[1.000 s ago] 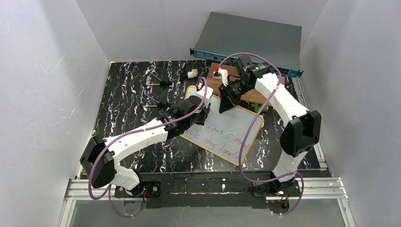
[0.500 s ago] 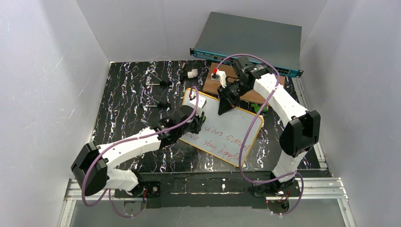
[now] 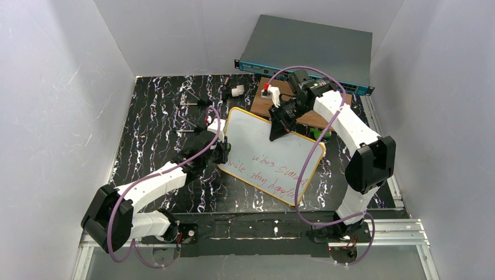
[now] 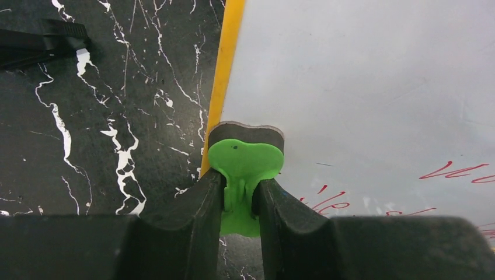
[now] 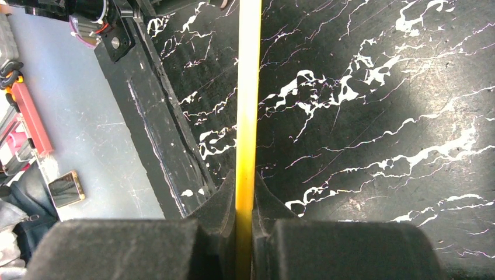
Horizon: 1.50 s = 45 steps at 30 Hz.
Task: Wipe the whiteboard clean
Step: Erase the whiteboard at the center of the board.
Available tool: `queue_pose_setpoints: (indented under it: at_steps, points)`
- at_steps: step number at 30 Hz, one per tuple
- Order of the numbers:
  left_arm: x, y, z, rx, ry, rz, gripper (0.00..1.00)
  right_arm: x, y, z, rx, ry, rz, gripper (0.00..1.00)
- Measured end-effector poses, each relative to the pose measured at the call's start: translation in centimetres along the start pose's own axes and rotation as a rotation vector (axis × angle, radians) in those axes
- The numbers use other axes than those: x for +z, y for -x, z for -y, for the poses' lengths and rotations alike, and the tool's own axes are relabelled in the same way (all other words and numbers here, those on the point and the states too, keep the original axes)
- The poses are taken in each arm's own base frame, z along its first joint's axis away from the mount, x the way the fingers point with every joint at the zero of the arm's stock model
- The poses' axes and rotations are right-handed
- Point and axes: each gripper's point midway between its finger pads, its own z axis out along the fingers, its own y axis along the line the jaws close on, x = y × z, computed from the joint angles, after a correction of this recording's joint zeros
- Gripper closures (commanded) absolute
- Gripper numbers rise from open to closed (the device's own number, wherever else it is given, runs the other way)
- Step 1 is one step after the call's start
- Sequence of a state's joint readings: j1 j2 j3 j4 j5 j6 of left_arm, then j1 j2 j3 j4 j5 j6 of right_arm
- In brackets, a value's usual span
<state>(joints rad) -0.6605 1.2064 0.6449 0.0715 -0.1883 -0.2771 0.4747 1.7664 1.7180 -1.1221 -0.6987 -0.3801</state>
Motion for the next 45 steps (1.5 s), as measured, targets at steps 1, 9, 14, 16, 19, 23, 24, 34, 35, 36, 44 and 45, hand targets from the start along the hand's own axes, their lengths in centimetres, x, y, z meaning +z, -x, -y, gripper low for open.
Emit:
queue_pose_setpoints:
  at_steps: [1, 9, 14, 16, 19, 23, 24, 34, 35, 36, 44, 45]
  points:
    - [0.0, 0.1, -0.1, -0.005, -0.002, 0.001, 1.0, 0.0, 0.0, 0.0, 0.001, -0.001, 0.001, 0.99]
    - [0.2, 0.2, 0.8, -0.002, -0.079, 0.005, 1.0, -0.1, 0.0, 0.2, 0.011, -0.006, 0.001, 0.99]
    - [0.2, 0.2, 2.6, 0.024, -0.124, 0.024, 1.0, -0.1, 0.0, 0.2, 0.011, -0.007, 0.001, 0.99]
    - [0.0, 0.0, 4.4, 0.052, -0.165, 0.032, 1.0, -0.1, 0.0, 0.2, 0.012, -0.006, 0.001, 0.99]
    - [-0.2, -0.7, 6.8, 0.092, -0.216, 0.032, 1.0, -0.1, 0.0, 0.2, 0.011, -0.007, 0.001, 0.99]
    - [-0.2, -1.6, 8.9, 0.128, -0.246, 0.033, 1.0, -0.1, 0.0, 0.2, 0.012, -0.01, 0.0, 0.99]
    - [-0.2, -1.6, 9.2, 0.133, -0.246, 0.037, 1.0, -0.1, 0.0, 0.3, 0.012, -0.01, 0.001, 0.99]
    - [0.0, -2.3, 10.7, 0.184, -0.174, 0.099, 1.0, -0.3, -0.1, 0.4, 0.012, -0.013, 0.002, 0.99]
    - [0.1, -2.3, 10.8, 0.186, -0.164, 0.105, 1.0, -0.3, -0.1, 0.4, 0.013, -0.013, 0.003, 0.99]
    - [0.2, -2.3, 10.8, 0.189, -0.151, 0.114, 1.0, -0.3, -0.1, 0.5, 0.014, -0.015, 0.003, 0.99]
    - [0.6, -1.8, 11.0, 0.245, -0.076, 0.121, 1.0, -0.6, -0.1, 0.9, 0.02, -0.023, 0.008, 0.99]
    - [0.6, -1.7, 11.0, 0.259, -0.072, 0.117, 1.0, -0.6, -0.1, 0.9, 0.019, -0.023, 0.008, 0.99]
